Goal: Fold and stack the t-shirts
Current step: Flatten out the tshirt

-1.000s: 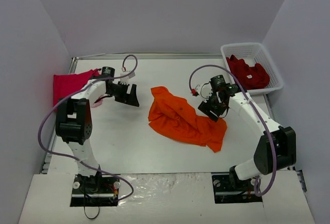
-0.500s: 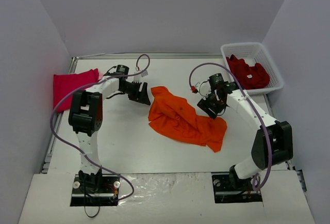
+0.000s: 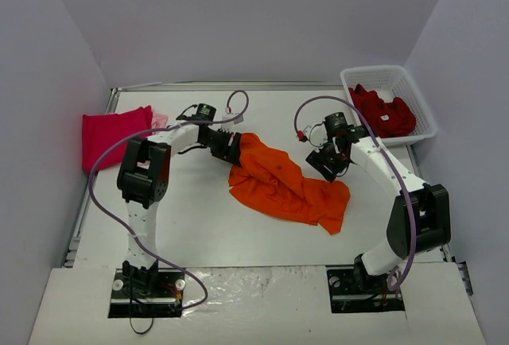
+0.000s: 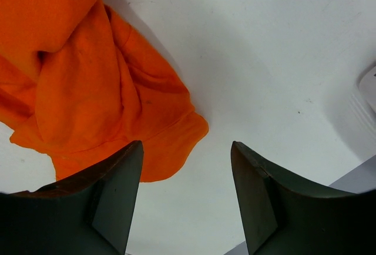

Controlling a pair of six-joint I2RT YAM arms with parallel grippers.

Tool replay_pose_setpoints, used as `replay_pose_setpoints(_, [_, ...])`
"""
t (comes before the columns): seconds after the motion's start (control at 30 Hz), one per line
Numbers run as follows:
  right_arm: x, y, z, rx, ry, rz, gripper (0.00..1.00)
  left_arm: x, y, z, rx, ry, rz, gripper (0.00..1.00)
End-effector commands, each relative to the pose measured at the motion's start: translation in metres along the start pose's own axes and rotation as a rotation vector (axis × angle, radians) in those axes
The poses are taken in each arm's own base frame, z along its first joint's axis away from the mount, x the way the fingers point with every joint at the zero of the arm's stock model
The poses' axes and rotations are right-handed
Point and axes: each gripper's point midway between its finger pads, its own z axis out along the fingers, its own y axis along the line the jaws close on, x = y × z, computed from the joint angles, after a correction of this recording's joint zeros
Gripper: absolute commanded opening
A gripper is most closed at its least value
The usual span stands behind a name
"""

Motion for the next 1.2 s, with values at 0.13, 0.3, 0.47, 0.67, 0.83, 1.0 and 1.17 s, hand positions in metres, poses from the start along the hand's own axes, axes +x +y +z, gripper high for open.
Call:
replay_pose_setpoints(0.13, [0.011,-0.002,0.007,-0.004,0.037,0.023,0.57,-0.014,-0.004,0.006,-0.032,-0.009,0.105,0.40])
replay_pose_setpoints(0.3, [0.008,-0.008,0.007,0.005,0.034,0.028,0.56,-0.011,-0.013,0.005,-0.008,0.010,0.111,0.02])
replay_pose_setpoints(0.47, [-0.018,-0.029,0.003,0.010,-0.070,0.103,0.57,-0.004,-0.028,-0.021,-0.037,0.047,0.165,0.02])
replay_pose_setpoints(0.67, [-0.074,-0.042,0.024,-0.171,-0.208,0.192,0.57,0.023,-0.036,-0.049,-0.101,0.102,0.211,0.02])
replay_pose_setpoints(0.83, [-0.086,-0.018,0.074,-0.442,-0.137,0.237,0.54,0.038,-0.045,-0.063,-0.119,0.110,0.215,0.02])
replay_pose_setpoints(1.0, [-0.098,0.014,0.085,-0.702,-0.147,0.231,0.52,0.050,-0.047,-0.070,-0.142,0.118,0.220,0.02])
replay_pose_setpoints(1.17, [-0.091,0.043,0.082,-0.905,-0.128,0.173,0.51,0.052,-0.045,-0.071,-0.155,0.126,0.224,0.02])
